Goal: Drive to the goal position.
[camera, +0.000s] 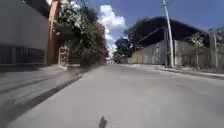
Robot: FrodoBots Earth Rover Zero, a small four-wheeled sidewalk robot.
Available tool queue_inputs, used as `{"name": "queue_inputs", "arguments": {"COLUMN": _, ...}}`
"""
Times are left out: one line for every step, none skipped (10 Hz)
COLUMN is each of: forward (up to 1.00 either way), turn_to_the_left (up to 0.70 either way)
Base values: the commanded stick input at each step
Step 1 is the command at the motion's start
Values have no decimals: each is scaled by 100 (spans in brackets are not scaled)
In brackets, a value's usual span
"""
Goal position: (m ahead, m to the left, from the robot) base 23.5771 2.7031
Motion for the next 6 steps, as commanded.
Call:
{"name": "queue_inputs", "arguments": {"forward": 100, "turn_to_the_left": 3}}
{"name": "queue_inputs", "arguments": {"forward": 100, "turn_to_the_left": 2}}
{"name": "queue_inputs", "arguments": {"forward": 100, "turn_to_the_left": 1}}
{"name": "queue_inputs", "arguments": {"forward": 100, "turn_to_the_left": 1}}
{"name": "queue_inputs", "arguments": {"forward": 100, "turn_to_the_left": 1}}
{"name": "queue_inputs", "arguments": {"forward": 100, "turn_to_the_left": 1}}
